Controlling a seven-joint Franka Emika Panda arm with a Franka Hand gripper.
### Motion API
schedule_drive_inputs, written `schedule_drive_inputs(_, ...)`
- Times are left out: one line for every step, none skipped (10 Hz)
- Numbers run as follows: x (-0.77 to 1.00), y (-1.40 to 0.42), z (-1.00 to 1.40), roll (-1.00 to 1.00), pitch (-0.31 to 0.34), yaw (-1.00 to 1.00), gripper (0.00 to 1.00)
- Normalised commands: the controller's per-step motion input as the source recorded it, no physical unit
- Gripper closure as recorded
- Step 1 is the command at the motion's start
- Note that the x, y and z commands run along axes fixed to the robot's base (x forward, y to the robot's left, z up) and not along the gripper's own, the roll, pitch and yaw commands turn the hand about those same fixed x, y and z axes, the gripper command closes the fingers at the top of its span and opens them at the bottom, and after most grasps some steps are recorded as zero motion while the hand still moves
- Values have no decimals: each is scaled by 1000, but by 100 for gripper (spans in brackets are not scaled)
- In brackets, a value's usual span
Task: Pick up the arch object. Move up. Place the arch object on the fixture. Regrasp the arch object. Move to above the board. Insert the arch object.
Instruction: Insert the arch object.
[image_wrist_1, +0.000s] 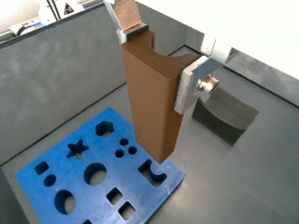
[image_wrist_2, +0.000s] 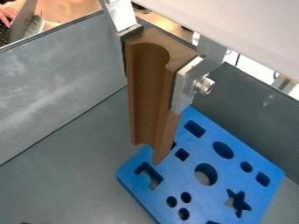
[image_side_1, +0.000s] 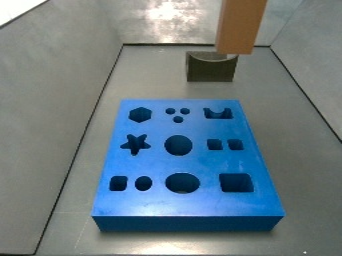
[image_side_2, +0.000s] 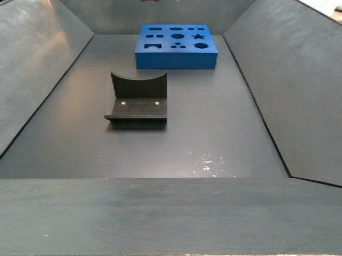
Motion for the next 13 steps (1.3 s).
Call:
schedule_drive_inputs(203, 17, -254, 26, 10, 0, 100)
schedule_drive_inputs(103, 17, -291, 0, 0, 0, 100)
schedule_drive_inputs(29, 0, -320, 0, 0, 0, 100)
schedule_drive_inputs(0, 14, -326, 0, 0, 0, 100)
schedule_drive_inputs(0, 11, -329, 0, 0, 0, 100)
schedule_drive_inputs(0, 14, -303, 0, 0, 0, 100)
schedule_drive_inputs(6, 9, -283, 0, 0, 0, 100)
schedule_drive_inputs(11, 3, -294, 0, -10, 0, 100)
schedule_drive_inputs(29, 3, -286, 0, -11, 0, 100)
schedule_drive_inputs(40, 6, -283, 0, -11, 0, 100)
schedule_drive_inputs(29, 0, -260, 0, -16, 0, 100)
schedule_drive_inputs(40, 34, -91, -11, 0, 0, 100)
schedule_drive_inputs(0, 0, -17, 0, 0, 0, 100)
